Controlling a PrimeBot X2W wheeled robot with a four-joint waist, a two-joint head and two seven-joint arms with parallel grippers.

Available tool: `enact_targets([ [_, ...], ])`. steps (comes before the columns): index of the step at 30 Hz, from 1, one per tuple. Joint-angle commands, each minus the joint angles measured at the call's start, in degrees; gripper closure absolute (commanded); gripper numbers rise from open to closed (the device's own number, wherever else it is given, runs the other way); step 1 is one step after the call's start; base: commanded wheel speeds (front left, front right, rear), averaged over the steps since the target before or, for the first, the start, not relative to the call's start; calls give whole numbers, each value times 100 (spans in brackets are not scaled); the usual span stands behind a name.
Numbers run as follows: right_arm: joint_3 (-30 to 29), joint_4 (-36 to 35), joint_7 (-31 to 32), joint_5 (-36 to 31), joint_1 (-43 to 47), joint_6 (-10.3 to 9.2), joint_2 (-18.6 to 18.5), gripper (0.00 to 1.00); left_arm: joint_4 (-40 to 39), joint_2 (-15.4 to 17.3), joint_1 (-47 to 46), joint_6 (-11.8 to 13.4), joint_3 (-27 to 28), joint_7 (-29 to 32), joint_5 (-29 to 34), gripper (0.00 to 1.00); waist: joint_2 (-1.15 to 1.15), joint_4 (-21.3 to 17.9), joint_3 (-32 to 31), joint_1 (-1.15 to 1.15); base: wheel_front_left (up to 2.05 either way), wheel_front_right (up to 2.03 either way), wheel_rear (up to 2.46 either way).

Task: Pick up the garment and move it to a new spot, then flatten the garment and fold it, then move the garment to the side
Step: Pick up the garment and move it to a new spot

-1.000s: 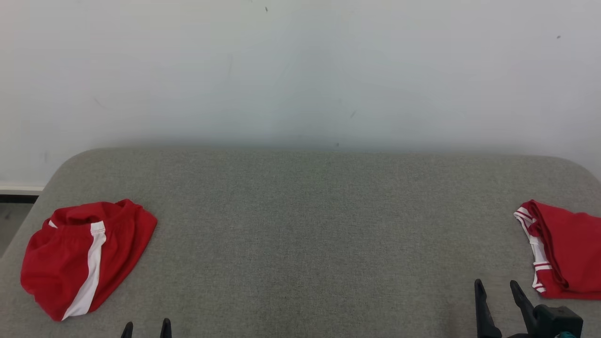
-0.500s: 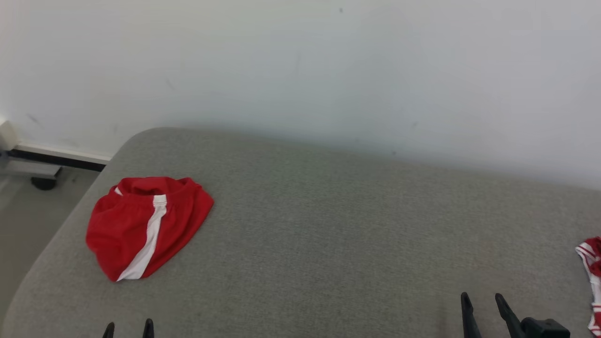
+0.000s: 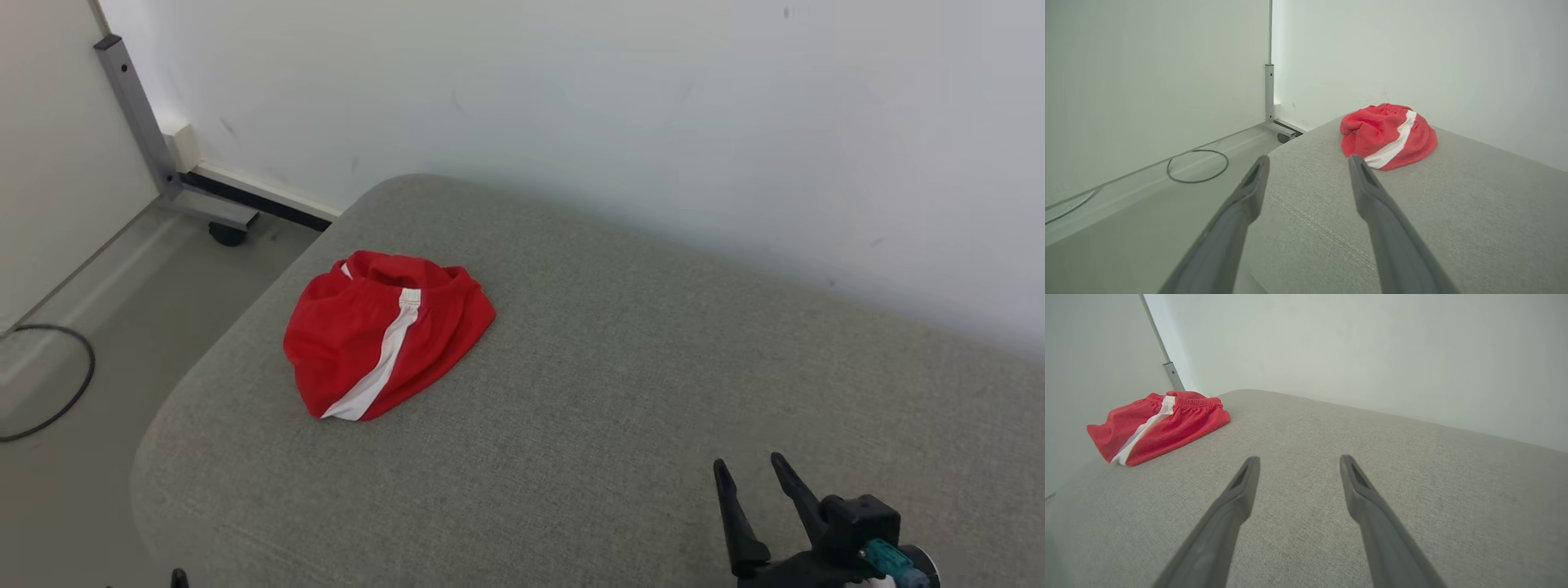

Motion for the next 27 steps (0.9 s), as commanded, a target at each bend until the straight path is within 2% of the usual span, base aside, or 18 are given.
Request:
enact_targets([
  [1,61,37,-2,-23,-70,-11,2,0,-60,-40,61,19,33,-15,38,0,-1,159,168,0,0,0,0],
  [10,247,307,-118,41,-284,-11,2,0,-108,-133,160,70,106,-15,39,0,-1,160,179,0,0,0,0],
  [19,109,313,-155,10,-91,-10,3,0,88,-138,39,53,-117,-15,-24,0,-1,118,133,0,0,0,0],
  [23,38,212,-114,-57,-29,-11,2,0,365,-115,-268,5,-321,-15,5,0,-1,135,178,0,0,0,0],
  [27,-33,-33,-31,-165,70,-10,2,0,909,31,-1128,-48,-671,16,0,0,-1,164,374,0,0,0,0],
])
